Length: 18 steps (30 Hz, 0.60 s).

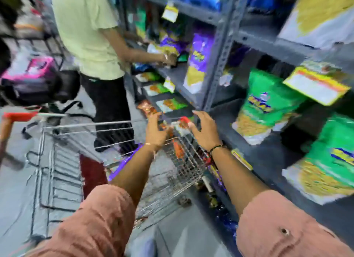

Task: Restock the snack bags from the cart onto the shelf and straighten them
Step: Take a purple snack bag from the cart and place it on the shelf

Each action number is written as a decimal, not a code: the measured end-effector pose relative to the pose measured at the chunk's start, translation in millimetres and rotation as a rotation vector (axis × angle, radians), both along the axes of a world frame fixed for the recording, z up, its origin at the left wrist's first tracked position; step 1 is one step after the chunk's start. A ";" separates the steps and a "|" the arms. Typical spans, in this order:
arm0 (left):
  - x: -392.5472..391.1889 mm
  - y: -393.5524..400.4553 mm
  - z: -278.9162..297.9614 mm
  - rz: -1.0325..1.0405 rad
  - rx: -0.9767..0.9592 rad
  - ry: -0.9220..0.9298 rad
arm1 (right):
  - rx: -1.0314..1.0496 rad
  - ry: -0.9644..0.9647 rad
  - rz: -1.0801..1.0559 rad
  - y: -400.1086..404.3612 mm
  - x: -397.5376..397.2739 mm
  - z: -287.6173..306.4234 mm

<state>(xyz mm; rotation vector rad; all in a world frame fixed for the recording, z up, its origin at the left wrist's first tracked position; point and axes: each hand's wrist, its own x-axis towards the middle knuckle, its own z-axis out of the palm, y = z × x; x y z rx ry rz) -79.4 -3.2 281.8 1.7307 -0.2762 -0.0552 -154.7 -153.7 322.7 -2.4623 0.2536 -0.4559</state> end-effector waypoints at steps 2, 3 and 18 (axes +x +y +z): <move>15.2 39.1 -47.6 0.079 0.037 0.135 | 0.038 0.116 0.036 15.9 30.8 -44.4; 20.6 58.1 -71.7 0.130 0.063 0.215 | 0.048 0.189 0.050 23.8 44.0 -67.3; 15.8 154.8 -316.4 0.349 0.251 0.949 | 0.065 1.010 0.380 101.2 171.2 -321.8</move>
